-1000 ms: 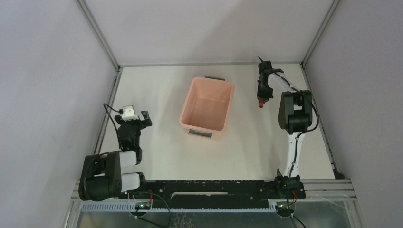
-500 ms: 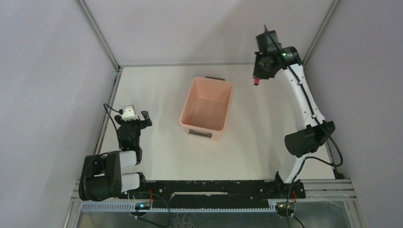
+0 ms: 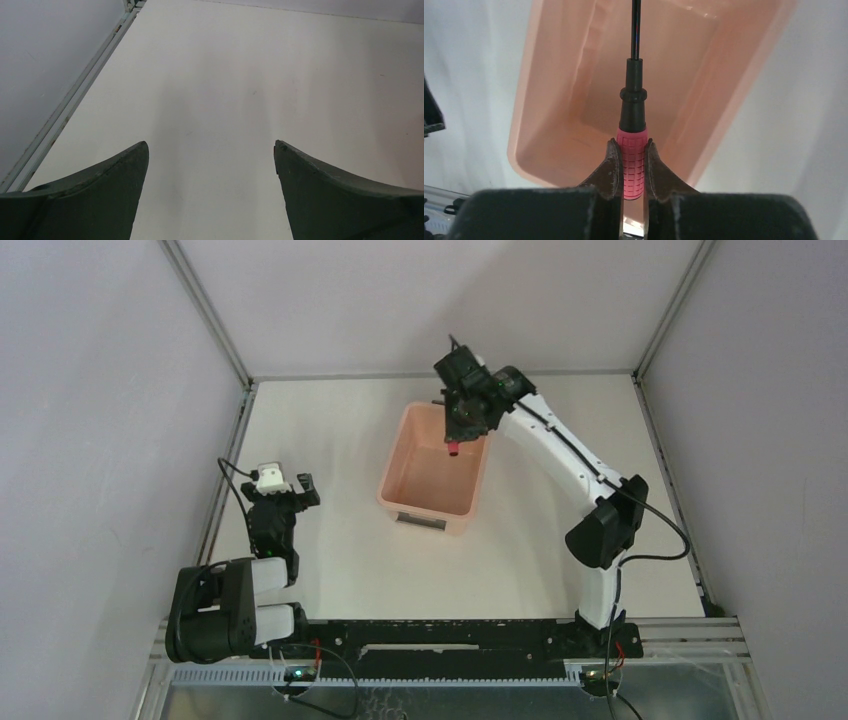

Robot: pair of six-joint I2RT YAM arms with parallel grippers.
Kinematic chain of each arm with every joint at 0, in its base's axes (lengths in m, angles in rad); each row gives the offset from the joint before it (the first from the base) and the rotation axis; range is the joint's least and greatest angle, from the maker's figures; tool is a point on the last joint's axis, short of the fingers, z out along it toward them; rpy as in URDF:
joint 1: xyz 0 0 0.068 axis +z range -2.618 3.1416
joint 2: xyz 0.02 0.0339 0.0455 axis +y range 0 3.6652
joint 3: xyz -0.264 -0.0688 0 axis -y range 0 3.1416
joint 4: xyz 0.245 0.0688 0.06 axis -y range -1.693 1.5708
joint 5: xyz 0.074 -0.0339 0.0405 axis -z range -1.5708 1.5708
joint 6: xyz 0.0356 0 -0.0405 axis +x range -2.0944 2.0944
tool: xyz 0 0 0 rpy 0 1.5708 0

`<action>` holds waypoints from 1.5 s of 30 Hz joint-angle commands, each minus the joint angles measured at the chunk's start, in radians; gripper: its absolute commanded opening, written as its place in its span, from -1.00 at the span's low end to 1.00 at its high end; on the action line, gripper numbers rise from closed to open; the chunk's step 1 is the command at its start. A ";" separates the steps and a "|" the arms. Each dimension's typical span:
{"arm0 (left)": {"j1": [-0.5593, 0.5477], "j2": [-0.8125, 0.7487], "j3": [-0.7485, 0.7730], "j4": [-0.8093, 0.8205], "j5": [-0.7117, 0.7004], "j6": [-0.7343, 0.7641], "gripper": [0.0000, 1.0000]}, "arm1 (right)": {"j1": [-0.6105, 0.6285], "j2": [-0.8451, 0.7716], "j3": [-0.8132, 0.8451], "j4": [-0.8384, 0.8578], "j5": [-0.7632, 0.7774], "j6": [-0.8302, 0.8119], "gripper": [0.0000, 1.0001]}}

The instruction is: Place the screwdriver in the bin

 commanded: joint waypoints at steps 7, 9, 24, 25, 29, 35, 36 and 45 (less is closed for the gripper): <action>-0.002 -0.007 0.042 0.021 0.000 0.020 1.00 | 0.055 0.061 -0.324 0.324 -0.024 0.116 -0.86; -0.004 -0.008 0.042 0.021 0.000 0.020 1.00 | 0.060 0.083 -0.371 0.378 -0.025 0.119 -0.82; -0.003 -0.007 0.042 0.021 0.000 0.020 1.00 | 0.060 0.049 -0.266 0.367 0.056 0.077 0.41; -0.003 -0.007 0.041 0.021 0.000 0.020 1.00 | 0.061 0.019 -0.251 0.363 0.071 0.062 0.42; -0.002 -0.007 0.042 0.021 0.000 0.020 1.00 | 0.049 -0.113 -0.249 0.347 0.154 -0.028 0.59; -0.003 -0.007 0.042 0.021 0.000 0.020 1.00 | -0.107 -0.343 -0.455 0.376 0.176 -0.140 0.79; -0.003 -0.007 0.042 0.020 0.000 0.020 1.00 | -0.158 -0.390 -0.494 0.383 0.166 -0.152 0.82; -0.002 -0.007 0.042 0.021 0.000 0.020 1.00 | -0.654 -0.718 -0.764 0.480 -0.063 -0.254 0.99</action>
